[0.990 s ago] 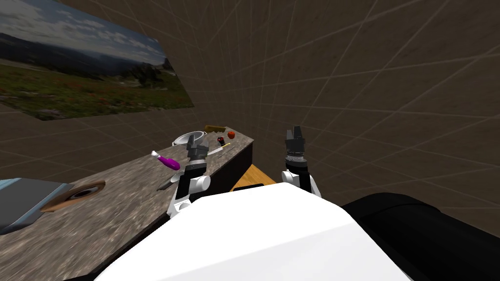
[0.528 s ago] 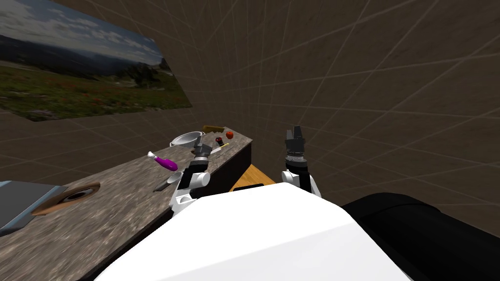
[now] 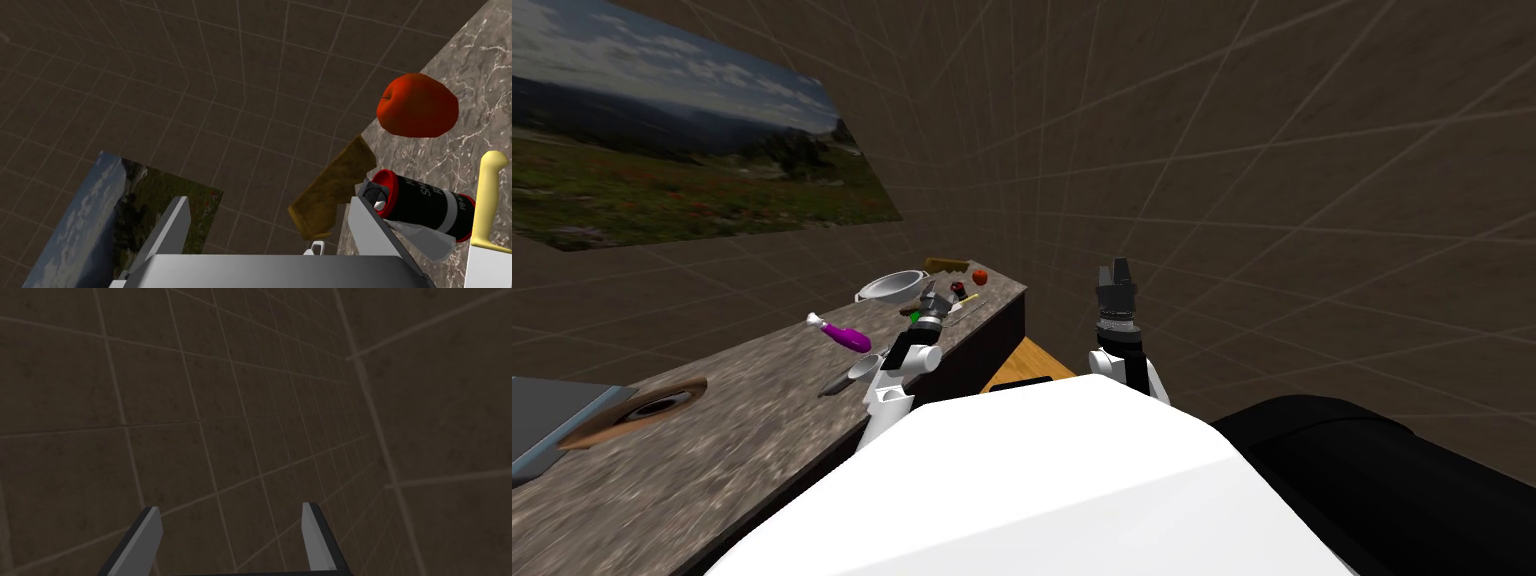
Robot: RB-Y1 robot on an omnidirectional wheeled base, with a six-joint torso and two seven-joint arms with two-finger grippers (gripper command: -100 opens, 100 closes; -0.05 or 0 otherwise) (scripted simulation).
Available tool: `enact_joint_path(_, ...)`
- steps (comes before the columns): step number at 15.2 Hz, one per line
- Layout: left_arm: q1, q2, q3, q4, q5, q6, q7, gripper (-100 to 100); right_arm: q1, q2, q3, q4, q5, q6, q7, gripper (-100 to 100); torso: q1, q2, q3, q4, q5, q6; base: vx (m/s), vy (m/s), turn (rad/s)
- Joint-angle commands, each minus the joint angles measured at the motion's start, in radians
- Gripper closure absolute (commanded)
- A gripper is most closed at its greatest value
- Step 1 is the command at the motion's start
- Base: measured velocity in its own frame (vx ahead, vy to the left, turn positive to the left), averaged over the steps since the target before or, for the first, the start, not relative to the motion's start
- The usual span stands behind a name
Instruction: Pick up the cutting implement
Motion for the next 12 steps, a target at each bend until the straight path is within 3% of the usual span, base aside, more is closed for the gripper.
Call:
enact_joint_path(1, -0.027, 0.021, 0.002, 0.034, 0.02, 0.05, 0.011, -100, 0.0, 0.0, 0.0, 0.0, 0.0, 0.0, 0.0, 0, 0.0, 0.0, 0.0, 0.0, 0.0, 0.0, 0.009, -0.025, -0.018)
enact_joint_path(3, -0.027, 0.021, 0.002, 0.034, 0.02, 0.061, 0.011, -100, 0.0, 0.0, 0.0, 0.0, 0.0, 0.0, 0.0, 0, 0.0, 0.0, 0.0, 0.0, 0.0, 0.0, 0.008, -0.013, -0.006)
enact_joint_path(4, -0.065, 0.049, 0.004, 0.079, 0.046, 0.096, 0.024, -100, 0.0, 0.0, 0.0, 0.0, 0.0, 0.0, 0.0, 0, 0.0, 0.0, 0.0, 0.0, 0.0, 0.0, 0.008, -0.015, -0.015)
enact_joint_path(6, -0.065, 0.049, 0.004, 0.079, 0.046, 0.124, 0.024, -100, 0.0, 0.0, 0.0, 0.0, 0.0, 0.0, 0.0, 0, 0.0, 0.0, 0.0, 0.0, 0.0, 0.0, 0.01, -0.017, -0.013)
enact_joint_path(7, -0.103, 0.078, 0.006, 0.119, 0.074, 0.157, 0.037, -100, 0.0, 0.0, 0.0, 0.0, 0.0, 0.0, 0.0, 0, 0.0, 0.0, 0.0, 0.0, 0.0, 0.0, 0.01, -0.02, -0.015)
enact_joint_path(9, -0.103, 0.078, 0.006, 0.125, 0.074, 0.189, 0.037, -100, 0.0, 0.0, 0.0, 0.0, 0.0, 0.0, 0.0, 0, 0.0, -0.001, 0.0, 0.0, 0.0, 0.0, 0.013, -0.019, -0.011)
enact_joint_path(10, -0.141, 0.106, 0.008, 0.167, 0.101, 0.219, 0.049, -100, 0.0, 0.0, 0.0, 0.0, 0.0, 0.0, 0.0, 0, 0.0, 0.0, 0.0, 0.0, 0.0, 0.0, 0.013, -0.019, -0.012)
enact_joint_path(12, -0.141, 0.106, 0.008, 0.173, 0.101, 0.254, 0.049, -100, 0.0, 0.0, 0.0, 0.0, 0.0, 0.0, 0.0, 0, 0.0, -0.001, 0.0, 0.0, 0.0, 0.0, 0.015, -0.015, -0.01)
